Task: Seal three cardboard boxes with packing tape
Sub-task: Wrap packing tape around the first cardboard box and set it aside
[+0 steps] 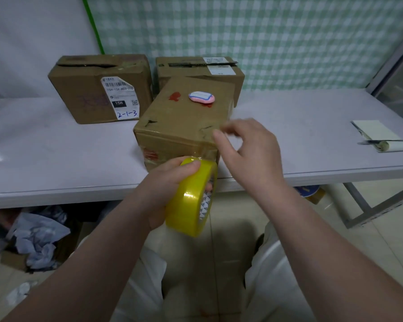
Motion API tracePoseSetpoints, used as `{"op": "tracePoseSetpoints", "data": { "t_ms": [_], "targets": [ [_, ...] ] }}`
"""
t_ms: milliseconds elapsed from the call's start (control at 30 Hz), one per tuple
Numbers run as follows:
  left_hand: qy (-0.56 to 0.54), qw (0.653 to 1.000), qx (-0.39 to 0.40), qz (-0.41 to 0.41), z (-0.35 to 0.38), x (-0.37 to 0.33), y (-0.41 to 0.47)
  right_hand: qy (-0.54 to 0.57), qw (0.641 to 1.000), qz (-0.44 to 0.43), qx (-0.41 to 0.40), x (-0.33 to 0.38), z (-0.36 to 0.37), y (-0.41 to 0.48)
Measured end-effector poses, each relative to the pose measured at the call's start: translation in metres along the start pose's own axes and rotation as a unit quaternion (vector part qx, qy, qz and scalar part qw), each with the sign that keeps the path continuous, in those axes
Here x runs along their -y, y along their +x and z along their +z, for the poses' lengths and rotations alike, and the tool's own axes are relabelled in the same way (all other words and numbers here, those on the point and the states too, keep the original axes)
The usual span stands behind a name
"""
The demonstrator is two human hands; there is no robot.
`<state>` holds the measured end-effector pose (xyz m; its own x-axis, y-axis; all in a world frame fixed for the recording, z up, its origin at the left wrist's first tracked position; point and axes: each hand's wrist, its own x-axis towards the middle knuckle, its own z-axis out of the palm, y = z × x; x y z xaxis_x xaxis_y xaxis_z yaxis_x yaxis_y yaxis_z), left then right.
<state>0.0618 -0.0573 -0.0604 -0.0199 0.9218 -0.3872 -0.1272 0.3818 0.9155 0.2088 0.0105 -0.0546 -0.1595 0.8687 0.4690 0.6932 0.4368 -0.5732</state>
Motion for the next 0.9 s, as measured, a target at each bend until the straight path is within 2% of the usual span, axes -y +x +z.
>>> {"op": "tracePoseSetpoints", "data": {
  "t_ms": [67,133,200,433,567,733,900],
  "targets": [
    [-0.014,1.0,0.009,-0.003,-0.001,-0.002,-0.002,-0.011,0.993,-0.087,0.083,-0.006,0.012,0.02],
    [-0.013,1.0,0.019,0.0,-0.005,-0.001,-0.001,-0.064,0.967,-0.154,0.192,-0.011,0.023,0.034],
    [-0.008,1.0,0.02,0.001,-0.009,-0.001,0.0,-0.101,0.949,-0.179,0.24,-0.016,0.032,0.04],
    [0.017,0.998,0.05,0.028,-0.011,-0.002,0.003,-0.097,0.954,-0.166,0.231,-0.015,0.036,0.04],
    [0.019,0.998,0.061,-0.007,-0.012,-0.007,0.009,-0.11,0.951,-0.158,0.241,-0.013,0.035,0.041],
    [0.008,0.997,0.044,-0.066,-0.017,0.004,0.014,-0.121,0.95,-0.154,0.243,-0.011,0.033,0.04],
    [0.069,0.997,0.01,-0.037,-0.024,0.006,0.023,-0.134,0.948,-0.159,0.242,-0.012,0.034,0.043]
  ]
}}
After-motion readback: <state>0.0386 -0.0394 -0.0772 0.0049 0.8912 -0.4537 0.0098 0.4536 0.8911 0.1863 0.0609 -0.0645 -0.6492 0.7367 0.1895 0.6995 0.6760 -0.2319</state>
